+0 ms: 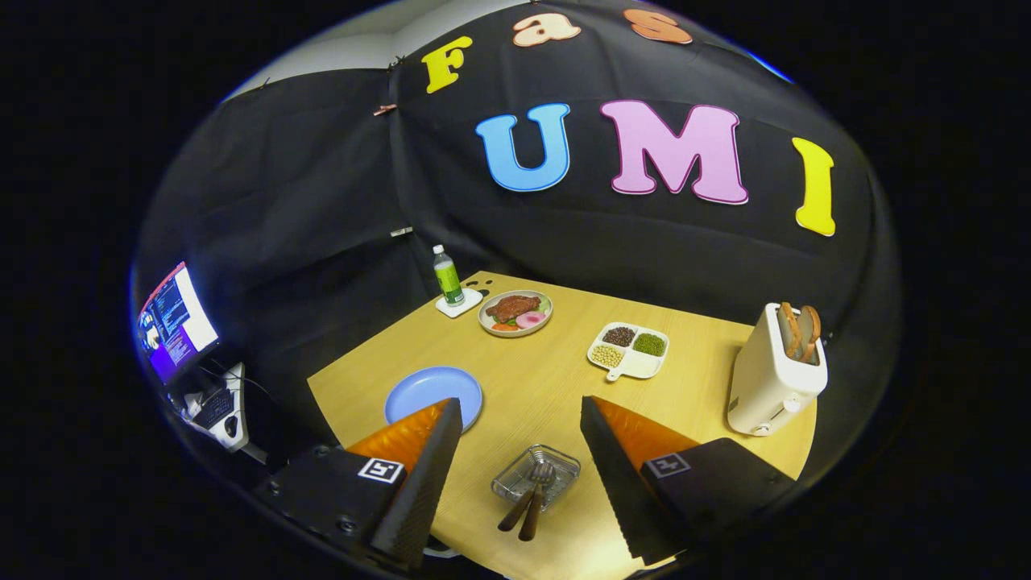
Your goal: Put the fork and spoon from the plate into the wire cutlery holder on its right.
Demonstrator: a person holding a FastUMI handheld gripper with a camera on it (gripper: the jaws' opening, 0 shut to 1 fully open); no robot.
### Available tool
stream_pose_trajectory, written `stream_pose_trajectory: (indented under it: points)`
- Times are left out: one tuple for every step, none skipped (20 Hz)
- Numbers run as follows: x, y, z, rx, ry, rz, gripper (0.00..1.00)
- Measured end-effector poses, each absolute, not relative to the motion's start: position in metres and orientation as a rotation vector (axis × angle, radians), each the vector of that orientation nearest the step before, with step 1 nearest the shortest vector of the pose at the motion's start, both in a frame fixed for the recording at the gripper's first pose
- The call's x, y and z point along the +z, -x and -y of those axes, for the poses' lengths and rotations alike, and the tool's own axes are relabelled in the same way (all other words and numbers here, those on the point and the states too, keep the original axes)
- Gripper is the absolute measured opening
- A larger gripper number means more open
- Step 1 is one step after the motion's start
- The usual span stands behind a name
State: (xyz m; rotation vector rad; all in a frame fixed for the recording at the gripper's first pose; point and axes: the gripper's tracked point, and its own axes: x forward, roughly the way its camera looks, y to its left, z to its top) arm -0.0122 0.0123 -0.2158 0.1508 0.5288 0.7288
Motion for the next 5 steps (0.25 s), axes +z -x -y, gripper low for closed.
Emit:
stream_pose_trajectory:
  points:
    - [-0.2127,0.0112,-0.0135,0.734,-0.153,-0.524,0.93]
    - [-0.2094,0.0098,-0.0149,0.742,-0.158,-0.518,0.93]
    - [-0.2063,0.0092,-0.0149,0.745,-0.159,-0.511,0.93]
    - [-0.2054,0.0078,-0.0129,0.743,-0.157,-0.507,0.93]
    - [-0.2051,0.0064,-0.0111,0.74,-0.154,-0.499,0.93]
